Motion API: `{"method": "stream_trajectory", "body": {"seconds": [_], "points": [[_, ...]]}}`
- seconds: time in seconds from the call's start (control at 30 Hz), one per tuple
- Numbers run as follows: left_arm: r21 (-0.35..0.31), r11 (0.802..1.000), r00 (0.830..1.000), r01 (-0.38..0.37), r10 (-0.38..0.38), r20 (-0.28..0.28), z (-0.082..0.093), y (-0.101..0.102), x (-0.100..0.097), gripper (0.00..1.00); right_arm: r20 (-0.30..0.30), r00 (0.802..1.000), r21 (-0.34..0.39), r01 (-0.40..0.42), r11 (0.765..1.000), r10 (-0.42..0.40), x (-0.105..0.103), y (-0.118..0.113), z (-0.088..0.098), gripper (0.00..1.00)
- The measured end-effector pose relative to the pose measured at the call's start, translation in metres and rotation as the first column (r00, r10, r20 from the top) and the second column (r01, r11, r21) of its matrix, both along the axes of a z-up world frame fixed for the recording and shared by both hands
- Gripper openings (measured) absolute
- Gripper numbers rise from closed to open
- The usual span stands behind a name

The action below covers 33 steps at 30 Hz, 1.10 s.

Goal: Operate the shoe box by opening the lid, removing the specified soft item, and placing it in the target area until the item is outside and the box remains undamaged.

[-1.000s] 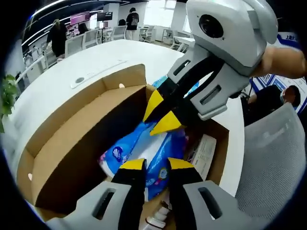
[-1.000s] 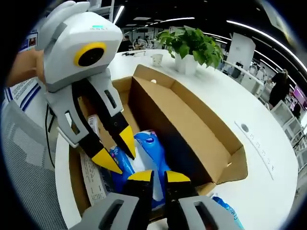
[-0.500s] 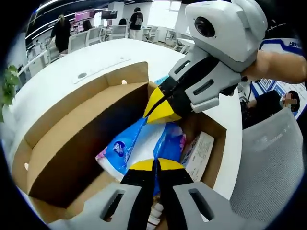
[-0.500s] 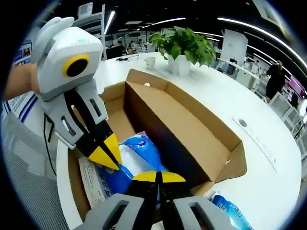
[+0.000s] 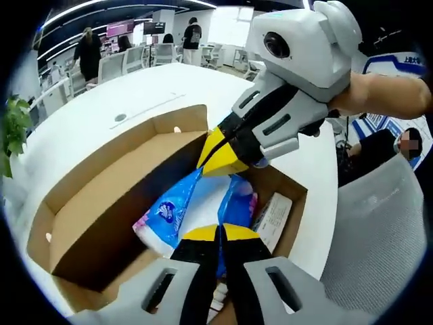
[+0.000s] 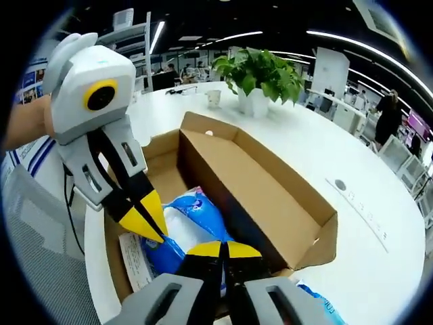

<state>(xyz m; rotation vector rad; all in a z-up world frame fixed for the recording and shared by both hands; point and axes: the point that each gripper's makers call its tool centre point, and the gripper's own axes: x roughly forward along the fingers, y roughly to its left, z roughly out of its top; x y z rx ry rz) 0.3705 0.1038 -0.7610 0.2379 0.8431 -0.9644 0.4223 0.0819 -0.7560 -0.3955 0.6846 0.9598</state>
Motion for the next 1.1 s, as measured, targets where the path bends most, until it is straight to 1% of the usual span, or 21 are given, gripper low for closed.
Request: {"method": "stream_trajectory", "body": {"seconds": [0.1, 0.23, 0.27, 0.4, 0.53, 0.83, 0.97, 1.1], "points": [[-0.001, 1.000, 1.000, -0.004, 0.004, 0.018, 0.009, 0.003, 0.001, 0.00, 0.013, 1.000, 0.010, -0.006, 1.000, 0.006, 0.003, 0.003, 0.009, 0.00], [-0.009, 1.000, 0.999, -0.004, 0.004, 0.043, 0.026, 0.003, 0.003, 0.00, 0.029, 1.000, 0.033, -0.004, 0.999, 0.003, 0.007, 0.003, 0.023, 0.00], [-0.011, 1.000, 0.999, -0.004, 0.004, 0.048, 0.029, 0.003, 0.004, 0.00, 0.031, 1.000, 0.034, -0.005, 0.999, 0.004, 0.007, 0.003, 0.024, 0.00], [-0.022, 1.000, 0.998, -0.007, 0.008, 0.067, 0.045, 0.000, 0.003, 0.00, 0.046, 0.999, 0.052, -0.010, 0.999, 0.008, 0.008, 0.002, 0.038, 0.00], [-0.032, 0.999, 0.997, -0.001, 0.004, 0.075, 0.055, -0.005, 0.001, 0.00, 0.056, 0.998, 0.062, -0.013, 0.998, 0.009, 0.009, -0.001, 0.048, 0.00], [-0.034, 0.999, 0.993, 0.035, -0.031, 0.112, 0.082, -0.022, 0.001, 0.00, 0.093, 0.996, 0.078, -0.027, 0.997, 0.020, 0.010, -0.016, 0.073, 0.00], [-0.056, 0.997, 0.992, 0.049, -0.042, 0.115, 0.094, -0.033, 0.002, 0.00, 0.111, 0.994, 0.080, -0.027, 0.996, 0.018, 0.011, -0.025, 0.084, 0.00], [-0.058, 0.995, 0.990, 0.075, -0.067, 0.126, 0.101, -0.047, 0.002, 0.00, 0.123, 0.992, 0.077, -0.022, 0.997, 0.013, 0.011, -0.038, 0.092, 0.00]]}}
